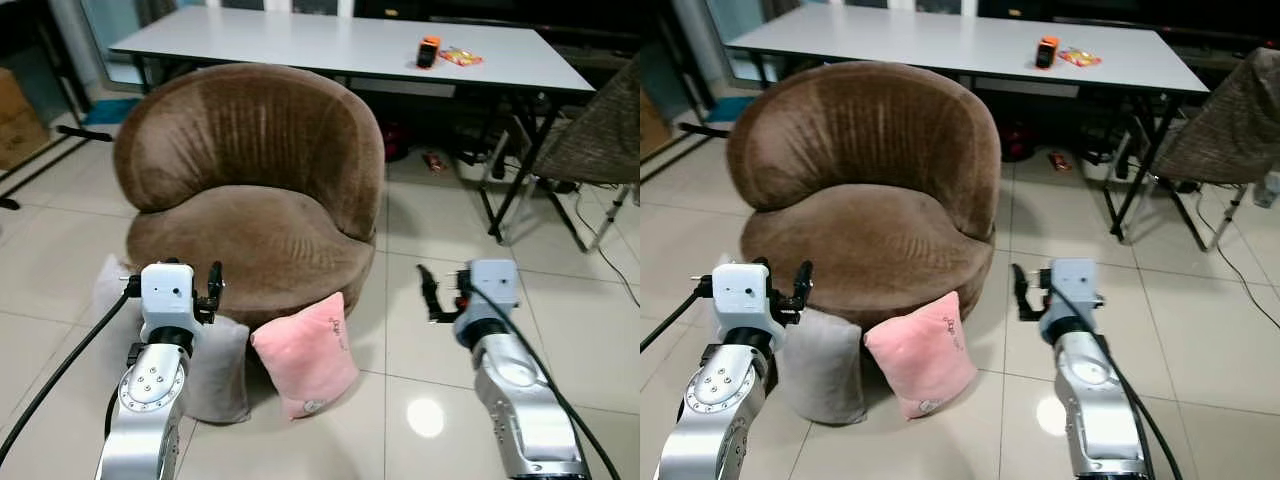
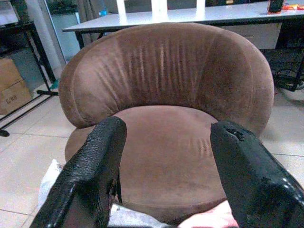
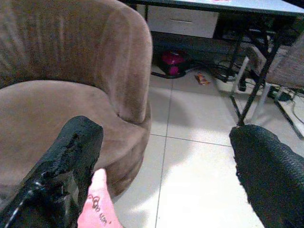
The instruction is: Move the pillow to the sofa from floor
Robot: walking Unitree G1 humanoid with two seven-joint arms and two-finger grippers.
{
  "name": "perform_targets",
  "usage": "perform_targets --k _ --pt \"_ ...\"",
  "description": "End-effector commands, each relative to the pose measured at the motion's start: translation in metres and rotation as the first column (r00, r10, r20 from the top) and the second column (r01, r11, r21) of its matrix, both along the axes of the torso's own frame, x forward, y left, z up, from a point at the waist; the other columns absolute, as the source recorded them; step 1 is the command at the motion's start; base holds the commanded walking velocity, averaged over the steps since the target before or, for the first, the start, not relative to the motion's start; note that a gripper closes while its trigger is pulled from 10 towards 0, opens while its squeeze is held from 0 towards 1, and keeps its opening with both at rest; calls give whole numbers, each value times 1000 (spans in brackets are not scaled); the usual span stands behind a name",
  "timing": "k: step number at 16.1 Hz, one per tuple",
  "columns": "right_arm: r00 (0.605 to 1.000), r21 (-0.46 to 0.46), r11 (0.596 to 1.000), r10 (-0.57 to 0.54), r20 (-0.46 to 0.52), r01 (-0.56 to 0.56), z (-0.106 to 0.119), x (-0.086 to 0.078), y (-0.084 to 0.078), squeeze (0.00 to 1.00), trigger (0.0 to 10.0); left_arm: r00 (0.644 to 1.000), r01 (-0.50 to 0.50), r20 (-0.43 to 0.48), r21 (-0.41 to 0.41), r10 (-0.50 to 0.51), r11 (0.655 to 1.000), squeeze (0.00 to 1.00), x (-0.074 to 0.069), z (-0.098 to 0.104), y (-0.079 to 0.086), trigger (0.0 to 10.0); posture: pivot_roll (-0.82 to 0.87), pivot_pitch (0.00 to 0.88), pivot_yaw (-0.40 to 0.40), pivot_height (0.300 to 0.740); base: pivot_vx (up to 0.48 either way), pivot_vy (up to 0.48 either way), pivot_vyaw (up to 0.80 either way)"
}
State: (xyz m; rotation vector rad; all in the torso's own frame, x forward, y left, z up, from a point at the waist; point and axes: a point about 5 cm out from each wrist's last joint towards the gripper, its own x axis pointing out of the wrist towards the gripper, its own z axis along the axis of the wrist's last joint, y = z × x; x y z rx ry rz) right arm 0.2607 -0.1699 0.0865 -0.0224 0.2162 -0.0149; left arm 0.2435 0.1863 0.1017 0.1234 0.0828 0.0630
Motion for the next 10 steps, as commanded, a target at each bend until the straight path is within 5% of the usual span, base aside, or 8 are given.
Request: perform_targets --k 1,5,10 --pt "1000 25 1000 -4 10 4 2 1 2 0 10000 1000 8 6 2 -8 1000 0 2 1 1 10000 -93 0 -10 740 390 0 0" --pt "1000 -39 999 17 15 -16 3 1 2 0 10000 1000 17 6 3 -17 1000 0 2 1 -1 10000 -94 0 -8 740 389 0 0" --pt "999 -10 999 -39 12 39 3 3 -3 0 10000 1000 21 8 5 -21 1000 0 4 2 0 10000 -90 0 -4 740 388 0 0"
